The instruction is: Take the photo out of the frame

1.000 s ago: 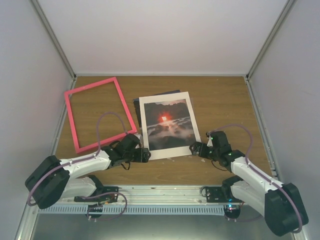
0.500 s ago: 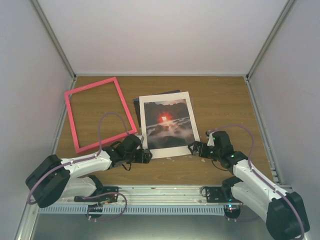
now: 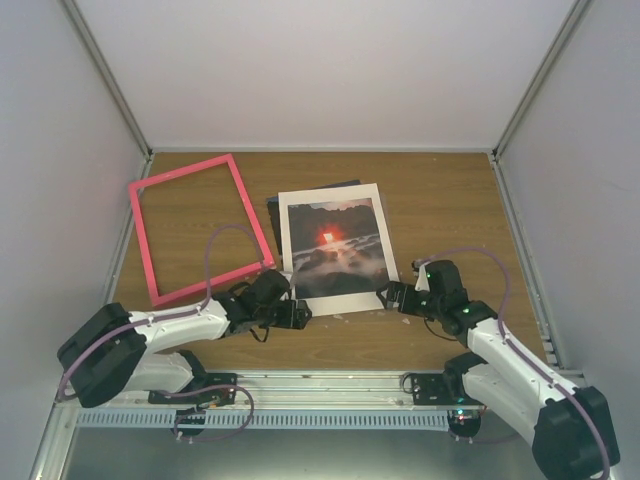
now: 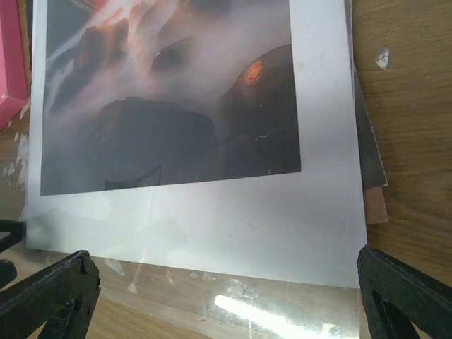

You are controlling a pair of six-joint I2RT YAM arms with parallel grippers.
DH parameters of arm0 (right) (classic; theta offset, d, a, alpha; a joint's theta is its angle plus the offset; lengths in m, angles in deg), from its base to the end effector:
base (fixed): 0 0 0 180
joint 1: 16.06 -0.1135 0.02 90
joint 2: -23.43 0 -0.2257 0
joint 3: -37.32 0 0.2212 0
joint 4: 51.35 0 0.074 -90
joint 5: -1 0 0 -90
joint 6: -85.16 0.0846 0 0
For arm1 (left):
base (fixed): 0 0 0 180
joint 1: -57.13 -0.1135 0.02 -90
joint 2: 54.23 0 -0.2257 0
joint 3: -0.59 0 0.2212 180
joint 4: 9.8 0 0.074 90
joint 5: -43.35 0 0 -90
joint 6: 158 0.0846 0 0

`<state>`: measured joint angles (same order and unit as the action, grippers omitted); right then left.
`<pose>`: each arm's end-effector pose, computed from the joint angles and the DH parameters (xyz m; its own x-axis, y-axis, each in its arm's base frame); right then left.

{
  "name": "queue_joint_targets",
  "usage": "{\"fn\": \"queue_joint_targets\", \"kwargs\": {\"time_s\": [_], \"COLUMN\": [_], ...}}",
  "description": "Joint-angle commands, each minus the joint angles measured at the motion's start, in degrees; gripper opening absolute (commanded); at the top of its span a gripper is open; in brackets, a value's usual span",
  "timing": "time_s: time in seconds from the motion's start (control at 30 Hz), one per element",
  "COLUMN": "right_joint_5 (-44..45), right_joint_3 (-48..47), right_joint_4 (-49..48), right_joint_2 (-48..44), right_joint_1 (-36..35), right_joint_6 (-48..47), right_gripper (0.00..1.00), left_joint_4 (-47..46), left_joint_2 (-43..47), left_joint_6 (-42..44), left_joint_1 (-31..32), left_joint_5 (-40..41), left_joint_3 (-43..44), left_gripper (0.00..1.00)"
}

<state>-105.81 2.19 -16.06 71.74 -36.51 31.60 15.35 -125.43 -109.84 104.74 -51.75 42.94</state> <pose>0.1676 0.0886 0.1156 -0.8697 0.2826 -0.4048 0.0030 0.8230 0.5680 0.1522 -0.1779 0.0924 -0.9206 0.0230 -0.3899 0.2105 0.8701 -0.4457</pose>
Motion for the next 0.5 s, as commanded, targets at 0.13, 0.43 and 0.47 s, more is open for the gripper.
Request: {"fn": "queue_joint_targets", "kwargs": {"time_s": [0.13,0.43,0.47], "right_joint_5": [8.5,3.7,2.9], "right_joint_3": [-0.8,0.5,0.6], "right_joint_4": [0.9,-5.7,-6.1], "right_joint_2": [2.2,8.4,8.7], "right_joint_1": [0.5,0.5,0.4], "right_joint_6": [0.7,-0.5,-0.6], "right_gripper": [1.0,1.0,1.0], "left_joint_4": [-3.0,-3.5,-3.6], "left_joint_2": [-1.3,-2.2,-2.4], "left_joint_6": [-0.4,-0.6,-0.6], "left_joint_1": [1.3,1.3,1.3], "left_joint_5": [0.9,1.3,1.3], "left_joint_3": [2.3,2.0,2.0], "left_gripper": [0.84,0.84,0.84]}}
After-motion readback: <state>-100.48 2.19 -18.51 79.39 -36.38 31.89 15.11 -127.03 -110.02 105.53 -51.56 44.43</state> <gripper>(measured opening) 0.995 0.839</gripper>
